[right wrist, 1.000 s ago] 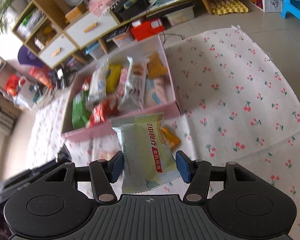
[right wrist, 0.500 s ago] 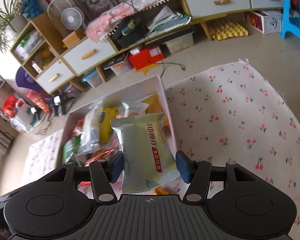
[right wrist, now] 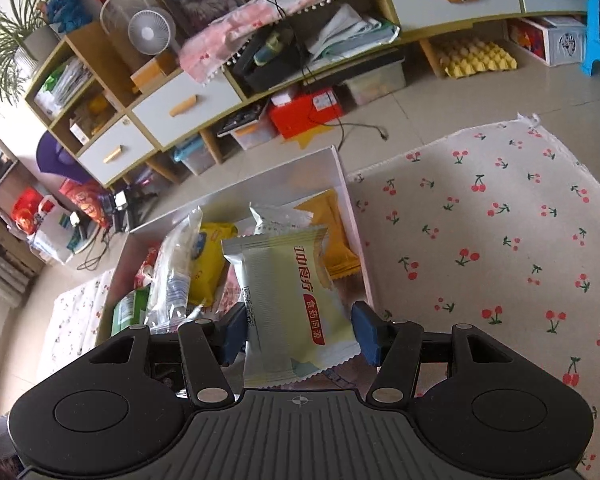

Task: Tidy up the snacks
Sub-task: 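Carry both snacks into the pink box and open both tools, then move both tools back over the wafer and lotus biscuit pack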

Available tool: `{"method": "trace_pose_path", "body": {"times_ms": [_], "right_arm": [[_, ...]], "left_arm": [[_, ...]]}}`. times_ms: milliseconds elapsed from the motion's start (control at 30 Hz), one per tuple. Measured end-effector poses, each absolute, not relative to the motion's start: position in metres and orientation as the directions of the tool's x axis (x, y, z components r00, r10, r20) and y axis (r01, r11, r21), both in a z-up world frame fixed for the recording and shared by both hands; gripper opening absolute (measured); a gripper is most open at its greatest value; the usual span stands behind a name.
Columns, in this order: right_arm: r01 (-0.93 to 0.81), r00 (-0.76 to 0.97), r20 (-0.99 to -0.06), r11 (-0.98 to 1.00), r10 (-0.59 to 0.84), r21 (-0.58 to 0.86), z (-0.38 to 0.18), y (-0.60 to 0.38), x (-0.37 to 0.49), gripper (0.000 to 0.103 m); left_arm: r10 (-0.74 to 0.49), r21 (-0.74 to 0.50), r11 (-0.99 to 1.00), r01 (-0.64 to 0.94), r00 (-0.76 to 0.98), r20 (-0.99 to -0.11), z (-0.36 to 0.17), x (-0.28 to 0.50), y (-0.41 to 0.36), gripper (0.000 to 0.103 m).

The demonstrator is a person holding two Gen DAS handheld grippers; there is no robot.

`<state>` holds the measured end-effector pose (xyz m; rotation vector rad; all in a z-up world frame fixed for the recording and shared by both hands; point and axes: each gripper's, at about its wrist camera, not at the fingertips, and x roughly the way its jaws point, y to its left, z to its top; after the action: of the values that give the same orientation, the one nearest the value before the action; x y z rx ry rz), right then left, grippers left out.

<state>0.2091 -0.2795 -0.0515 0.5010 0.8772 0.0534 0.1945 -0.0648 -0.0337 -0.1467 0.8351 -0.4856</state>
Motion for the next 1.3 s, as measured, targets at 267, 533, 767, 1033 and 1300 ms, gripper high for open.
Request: {"method": "trace_pose_path", "body": {"times_ms": [267,533,767,1033,1300], "right_arm": [[0.149,0.653,-0.712,0.878,0.258,0.456,-0.051,-0.281,0.209,0.058],[0.162,0.653,-0.703,0.856,0.280,0.491,-0.045,-0.284,0.206,0.066],[0.158,0.656,-0.708,0.870,0.262,0.467,-0.030,-0.285,0.196,0.073],[0.158,0.651,-0.730,0.904,0.208,0.398,-0.008,-0.280,0.171,0.081],[0.153,0.631,-0.755,0.925,0.178,0.347,0.009,-0.272,0.142,0.085]], "left_arm": [[-0.454,-0.326,0.890,0.319,0.560,-0.692,-0.040,0.199,-0.060,0.022],[-0.457,-0.307,0.888,0.343,0.570,-0.683,-0.033,0.194,-0.063,0.032],[-0.437,-0.288,0.897,0.335,0.580,-0.687,-0.029,0.187,-0.061,0.055],[-0.404,-0.220,0.906,0.361,0.586,-0.702,-0.020,0.167,-0.061,0.071],[-0.368,-0.156,0.911,0.383,0.581,-0.726,-0.011,0.144,-0.055,0.084]]}}
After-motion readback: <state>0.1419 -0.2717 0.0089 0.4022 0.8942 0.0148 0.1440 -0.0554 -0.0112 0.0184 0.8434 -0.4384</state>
